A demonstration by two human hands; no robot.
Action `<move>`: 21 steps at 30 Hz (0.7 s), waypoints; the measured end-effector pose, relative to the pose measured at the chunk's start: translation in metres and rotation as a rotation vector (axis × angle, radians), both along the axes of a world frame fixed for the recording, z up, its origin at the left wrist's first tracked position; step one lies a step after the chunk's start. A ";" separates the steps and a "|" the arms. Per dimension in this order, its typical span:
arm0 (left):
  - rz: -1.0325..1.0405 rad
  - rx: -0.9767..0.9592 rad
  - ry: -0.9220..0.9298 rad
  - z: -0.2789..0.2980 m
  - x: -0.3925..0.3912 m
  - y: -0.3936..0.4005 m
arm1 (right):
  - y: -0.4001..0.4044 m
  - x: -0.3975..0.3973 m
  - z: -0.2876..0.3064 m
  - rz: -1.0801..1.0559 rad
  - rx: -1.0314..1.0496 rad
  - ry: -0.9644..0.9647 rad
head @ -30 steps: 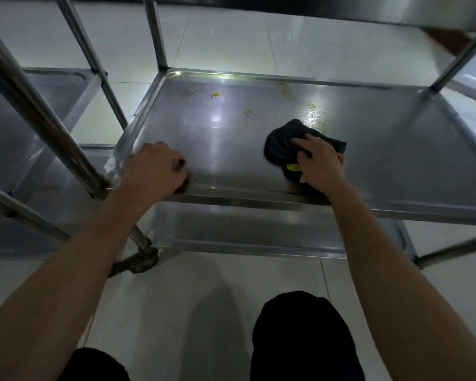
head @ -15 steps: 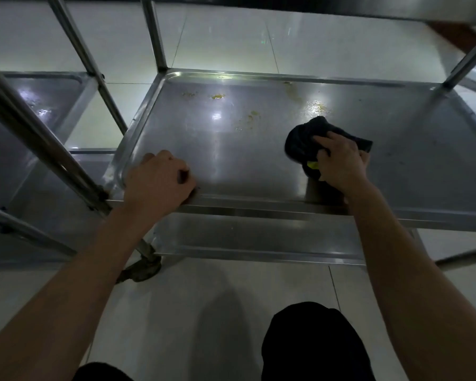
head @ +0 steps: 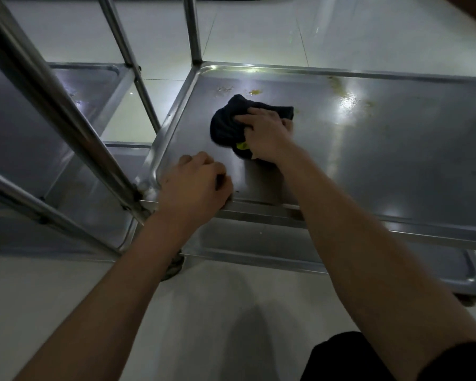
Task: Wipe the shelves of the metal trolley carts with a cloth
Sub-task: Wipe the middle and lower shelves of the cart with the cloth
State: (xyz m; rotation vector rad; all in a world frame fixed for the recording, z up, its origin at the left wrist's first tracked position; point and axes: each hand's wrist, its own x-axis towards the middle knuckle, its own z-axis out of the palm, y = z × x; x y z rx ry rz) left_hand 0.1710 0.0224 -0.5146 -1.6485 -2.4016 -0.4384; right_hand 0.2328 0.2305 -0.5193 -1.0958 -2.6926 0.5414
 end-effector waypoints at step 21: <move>0.071 0.015 -0.042 -0.005 0.006 -0.001 | 0.023 0.030 0.009 0.038 -0.077 0.088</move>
